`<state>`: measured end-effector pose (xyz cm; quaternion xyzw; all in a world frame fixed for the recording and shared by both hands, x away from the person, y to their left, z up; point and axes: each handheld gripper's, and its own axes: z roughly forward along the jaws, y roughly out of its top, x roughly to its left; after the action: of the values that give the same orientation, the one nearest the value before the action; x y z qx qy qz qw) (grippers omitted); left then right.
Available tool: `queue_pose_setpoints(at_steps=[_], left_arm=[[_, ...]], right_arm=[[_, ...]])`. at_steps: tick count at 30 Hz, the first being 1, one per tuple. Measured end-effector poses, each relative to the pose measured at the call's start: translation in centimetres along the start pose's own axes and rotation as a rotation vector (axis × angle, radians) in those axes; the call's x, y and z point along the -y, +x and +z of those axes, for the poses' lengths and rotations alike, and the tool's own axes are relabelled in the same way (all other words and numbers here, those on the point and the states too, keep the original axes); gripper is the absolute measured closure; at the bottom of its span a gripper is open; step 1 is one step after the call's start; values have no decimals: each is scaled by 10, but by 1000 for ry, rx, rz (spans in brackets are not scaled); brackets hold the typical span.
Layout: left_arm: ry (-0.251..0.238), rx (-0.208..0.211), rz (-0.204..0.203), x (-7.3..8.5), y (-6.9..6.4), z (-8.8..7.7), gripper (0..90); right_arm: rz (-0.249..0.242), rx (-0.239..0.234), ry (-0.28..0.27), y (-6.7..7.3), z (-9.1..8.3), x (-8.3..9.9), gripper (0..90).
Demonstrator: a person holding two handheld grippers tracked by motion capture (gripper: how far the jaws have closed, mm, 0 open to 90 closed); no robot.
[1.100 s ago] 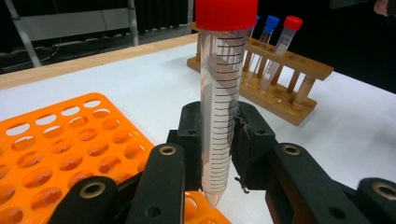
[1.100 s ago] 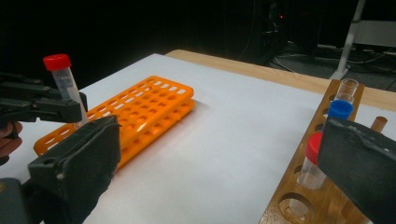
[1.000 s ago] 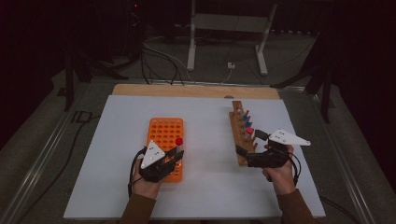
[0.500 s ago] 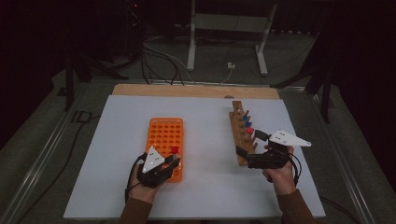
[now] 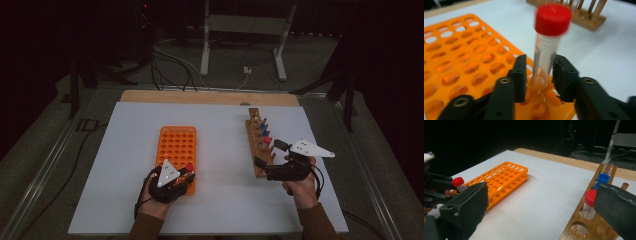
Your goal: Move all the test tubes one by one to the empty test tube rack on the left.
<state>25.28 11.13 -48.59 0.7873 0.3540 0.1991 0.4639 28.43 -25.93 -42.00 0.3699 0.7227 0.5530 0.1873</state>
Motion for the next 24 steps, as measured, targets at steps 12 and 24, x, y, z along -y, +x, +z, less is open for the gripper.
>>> queue_pose_setpoints(at_steps=[12,24], left_arm=[[37,2,22,-3,0,-2,760],[-40,51,-27,-1,5,-8,489]], right_arm=[[-20,110,60,-17,7,6,13],[-24,195,151,-33,33,15,388]])
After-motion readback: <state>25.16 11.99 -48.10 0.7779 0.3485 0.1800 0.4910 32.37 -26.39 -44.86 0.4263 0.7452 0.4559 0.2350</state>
